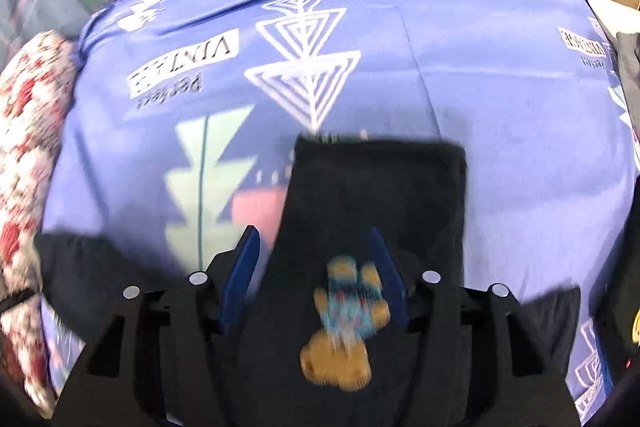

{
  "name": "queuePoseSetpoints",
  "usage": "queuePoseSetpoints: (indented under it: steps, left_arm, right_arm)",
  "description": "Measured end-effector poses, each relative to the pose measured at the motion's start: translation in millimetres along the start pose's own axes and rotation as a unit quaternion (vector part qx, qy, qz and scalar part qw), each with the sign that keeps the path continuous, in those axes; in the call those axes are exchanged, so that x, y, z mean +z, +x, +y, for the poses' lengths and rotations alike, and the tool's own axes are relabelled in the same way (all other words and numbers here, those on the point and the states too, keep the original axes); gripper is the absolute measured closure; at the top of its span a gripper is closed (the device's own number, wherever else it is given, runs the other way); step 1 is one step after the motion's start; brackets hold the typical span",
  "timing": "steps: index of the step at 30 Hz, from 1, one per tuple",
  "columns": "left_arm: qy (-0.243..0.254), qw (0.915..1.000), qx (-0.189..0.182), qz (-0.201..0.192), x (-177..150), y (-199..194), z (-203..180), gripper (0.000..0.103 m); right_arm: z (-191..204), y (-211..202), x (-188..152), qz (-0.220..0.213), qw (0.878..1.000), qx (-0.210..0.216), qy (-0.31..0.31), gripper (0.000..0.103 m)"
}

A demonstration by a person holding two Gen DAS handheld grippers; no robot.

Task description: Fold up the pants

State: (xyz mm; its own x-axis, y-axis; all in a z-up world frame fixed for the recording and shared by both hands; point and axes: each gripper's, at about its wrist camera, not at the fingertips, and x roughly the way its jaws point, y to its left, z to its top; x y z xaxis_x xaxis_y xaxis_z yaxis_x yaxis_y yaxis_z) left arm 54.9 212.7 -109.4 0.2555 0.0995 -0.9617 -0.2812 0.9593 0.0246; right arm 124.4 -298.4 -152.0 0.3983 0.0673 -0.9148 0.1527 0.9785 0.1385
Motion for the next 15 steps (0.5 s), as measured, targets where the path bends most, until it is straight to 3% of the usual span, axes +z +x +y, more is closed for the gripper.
queuePoseSetpoints:
  steps: [5, 9, 12, 13, 15]
  left_arm:
    - [0.002, 0.9972, -0.075, 0.0, -11, -6, -26, 0.025]
    - [0.014, 0.9973, -0.071, 0.01, -13, 5, -36, 0.024]
    - [0.004, 0.9967, -0.079, 0.019, -6, 15, -38, 0.024]
    - [0.002, 0.9966, -0.08, 0.022, -6, 19, -35, 0.024]
    - [0.001, 0.9968, -0.077, 0.023, -4, 21, -30, 0.024]
  right_arm:
    - [20, 31, 22, 0.029, 0.999, -0.014, -0.011, 0.045]
    - [18, 51, 27, 0.044, 0.997, -0.062, -0.005, 0.045]
    - [8, 54, 29, 0.035, 0.997, -0.068, 0.004, 0.056]
    - [2, 53, 31, 0.034, 0.997, -0.075, 0.01, 0.069]
    - [-14, 50, 35, 0.036, 0.997, -0.046, 0.041, 0.088]
